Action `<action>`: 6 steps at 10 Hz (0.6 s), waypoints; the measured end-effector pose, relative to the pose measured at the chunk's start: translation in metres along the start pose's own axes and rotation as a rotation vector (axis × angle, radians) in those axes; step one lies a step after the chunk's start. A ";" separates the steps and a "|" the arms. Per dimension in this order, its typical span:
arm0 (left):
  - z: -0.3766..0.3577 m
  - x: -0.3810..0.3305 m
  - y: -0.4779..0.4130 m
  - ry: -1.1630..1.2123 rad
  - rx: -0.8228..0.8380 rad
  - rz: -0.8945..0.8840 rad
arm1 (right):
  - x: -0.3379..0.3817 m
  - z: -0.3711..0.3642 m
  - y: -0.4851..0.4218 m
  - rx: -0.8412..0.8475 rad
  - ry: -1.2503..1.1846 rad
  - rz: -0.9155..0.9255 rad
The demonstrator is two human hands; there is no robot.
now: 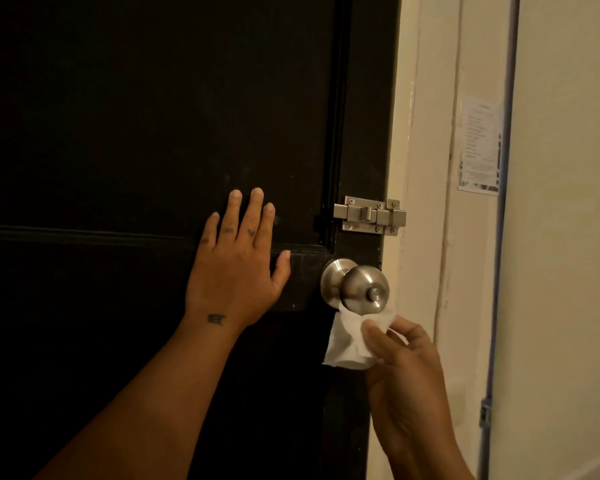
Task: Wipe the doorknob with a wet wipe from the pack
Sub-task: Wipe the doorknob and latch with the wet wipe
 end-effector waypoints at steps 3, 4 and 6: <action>-0.001 0.000 0.000 0.001 0.000 -0.007 | -0.018 0.004 -0.007 -0.118 -0.028 -0.054; -0.001 0.001 -0.001 0.007 0.001 -0.007 | -0.011 -0.003 -0.010 -0.090 -0.061 -0.065; 0.000 -0.001 0.000 0.007 -0.007 -0.006 | 0.016 0.008 0.008 -0.095 -0.177 0.082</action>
Point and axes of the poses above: each hand's wrist, its own y-axis away from the middle knuckle, its own z-axis out of the back of the hand, x = y × z, the point moved 5 cm from there along -y, towards the middle knuckle, and after that the axes turned 11 degrees about -x, right-handed, at the moved point
